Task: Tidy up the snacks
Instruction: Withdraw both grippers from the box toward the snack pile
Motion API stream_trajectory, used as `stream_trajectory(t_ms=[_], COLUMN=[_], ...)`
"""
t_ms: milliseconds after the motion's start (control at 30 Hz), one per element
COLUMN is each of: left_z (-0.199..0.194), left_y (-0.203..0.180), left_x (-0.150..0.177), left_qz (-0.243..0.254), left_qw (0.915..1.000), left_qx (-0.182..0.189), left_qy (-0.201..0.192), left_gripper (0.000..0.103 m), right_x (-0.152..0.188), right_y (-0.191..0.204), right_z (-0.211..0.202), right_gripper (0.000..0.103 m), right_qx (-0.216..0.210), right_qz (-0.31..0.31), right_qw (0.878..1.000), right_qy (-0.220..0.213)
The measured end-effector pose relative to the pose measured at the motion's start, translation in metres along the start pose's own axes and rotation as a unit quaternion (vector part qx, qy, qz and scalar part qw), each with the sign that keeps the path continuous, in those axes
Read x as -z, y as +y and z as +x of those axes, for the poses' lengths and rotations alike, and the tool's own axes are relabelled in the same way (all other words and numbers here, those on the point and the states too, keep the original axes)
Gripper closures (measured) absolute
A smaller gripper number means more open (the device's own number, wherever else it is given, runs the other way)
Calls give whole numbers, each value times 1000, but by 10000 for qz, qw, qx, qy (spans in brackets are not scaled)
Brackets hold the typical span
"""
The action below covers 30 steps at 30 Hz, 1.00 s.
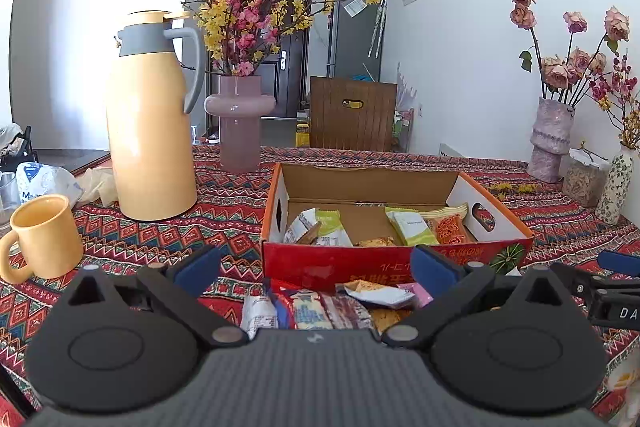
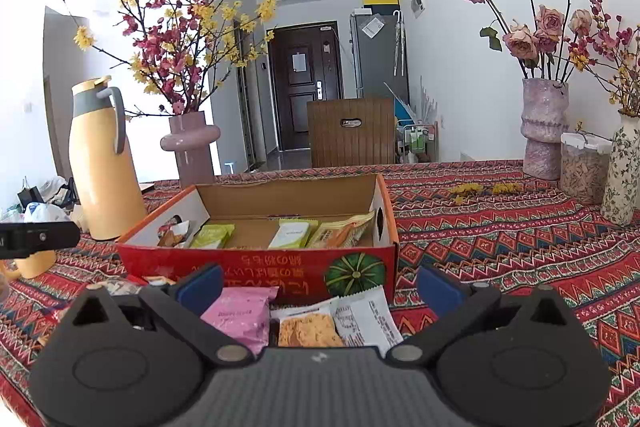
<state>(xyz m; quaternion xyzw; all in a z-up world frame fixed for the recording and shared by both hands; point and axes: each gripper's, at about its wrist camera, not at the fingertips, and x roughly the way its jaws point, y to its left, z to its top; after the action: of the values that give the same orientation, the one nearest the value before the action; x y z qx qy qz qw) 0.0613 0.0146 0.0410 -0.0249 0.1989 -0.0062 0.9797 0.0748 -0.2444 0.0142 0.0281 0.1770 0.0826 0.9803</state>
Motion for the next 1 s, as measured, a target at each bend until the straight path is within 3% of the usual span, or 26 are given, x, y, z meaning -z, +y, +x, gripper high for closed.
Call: stream_trajectory(t_ms=[467, 1000], left_z=[-17, -26], left_y=[22, 22], left_x=[47, 53], left_qz=[-95, -78], left_qw=[9994, 9996], left_qx=[-179, -104], left_qy=[275, 237], left_gripper=[0, 0], right_x=[34, 40], right_y=[-9, -3], right_z=[-15, -20], right_gripper=[0, 0], right_qx=[52, -3], right_qz=[134, 86], right_qw=[9994, 9991], right_qy=[324, 415])
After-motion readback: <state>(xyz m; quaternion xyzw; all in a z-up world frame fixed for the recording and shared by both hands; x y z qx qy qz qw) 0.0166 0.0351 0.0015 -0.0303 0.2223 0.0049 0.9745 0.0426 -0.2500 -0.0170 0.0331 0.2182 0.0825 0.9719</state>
